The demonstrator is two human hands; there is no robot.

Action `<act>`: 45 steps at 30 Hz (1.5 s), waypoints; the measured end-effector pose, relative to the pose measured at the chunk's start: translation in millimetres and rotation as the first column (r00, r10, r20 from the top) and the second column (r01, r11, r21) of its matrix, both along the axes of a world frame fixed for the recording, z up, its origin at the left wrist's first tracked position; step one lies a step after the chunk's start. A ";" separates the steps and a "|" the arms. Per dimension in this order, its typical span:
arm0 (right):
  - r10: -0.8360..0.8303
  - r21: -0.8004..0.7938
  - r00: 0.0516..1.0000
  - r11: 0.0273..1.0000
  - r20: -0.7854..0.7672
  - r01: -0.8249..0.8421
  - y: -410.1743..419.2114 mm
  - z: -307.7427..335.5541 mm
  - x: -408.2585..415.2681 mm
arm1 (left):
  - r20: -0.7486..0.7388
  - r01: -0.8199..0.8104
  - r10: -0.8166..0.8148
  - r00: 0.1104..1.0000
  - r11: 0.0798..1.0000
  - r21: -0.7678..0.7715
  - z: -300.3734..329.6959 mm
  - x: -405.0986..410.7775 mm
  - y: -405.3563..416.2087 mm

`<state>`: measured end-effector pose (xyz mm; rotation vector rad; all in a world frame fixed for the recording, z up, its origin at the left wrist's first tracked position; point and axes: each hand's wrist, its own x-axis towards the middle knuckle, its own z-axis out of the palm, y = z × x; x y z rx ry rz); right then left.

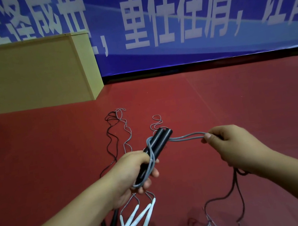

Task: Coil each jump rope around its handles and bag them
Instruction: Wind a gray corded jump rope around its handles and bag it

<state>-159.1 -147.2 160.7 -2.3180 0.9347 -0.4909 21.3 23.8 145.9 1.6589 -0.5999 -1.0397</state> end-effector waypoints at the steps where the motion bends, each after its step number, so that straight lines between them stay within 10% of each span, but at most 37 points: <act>1: -0.019 -0.001 1.000 1.000 -0.011 0.019 -2.6 -1.0 0.2 | -0.002 0.005 -0.005 1.000 1.000 0.017 0.7 -0.6 0.3; 16: -0.035 -0.050 0.990 0.998 -0.139 0.028 -10.0 -9.4 2.3 | -0.290 0.094 -0.163 0.943 0.967 -0.238 10.6 4.6 8.4; 26: 0.365 -0.094 0.929 0.925 -0.056 -0.369 19.4 1.4 4.9 | 0.237 -0.123 0.149 0.960 0.985 -0.121 -12.3 20.2 5.1; 31: 0.458 -0.152 0.888 0.881 0.030 -0.449 29.8 2.7 8.3 | 0.513 -0.004 -0.006 0.858 1.000 0.019 -14.6 17.4 4.7; 40: 0.368 -0.127 0.913 0.928 0.175 -0.350 17.9 5.4 4.7 | 0.478 0.257 -0.346 0.807 0.936 0.242 -10.9 4.3 6.9; 45: 0.366 -0.150 0.927 0.924 0.083 -0.351 15.6 2.1 5.4 | 0.625 0.391 -0.542 0.562 0.840 0.377 -3.9 -11.3 7.8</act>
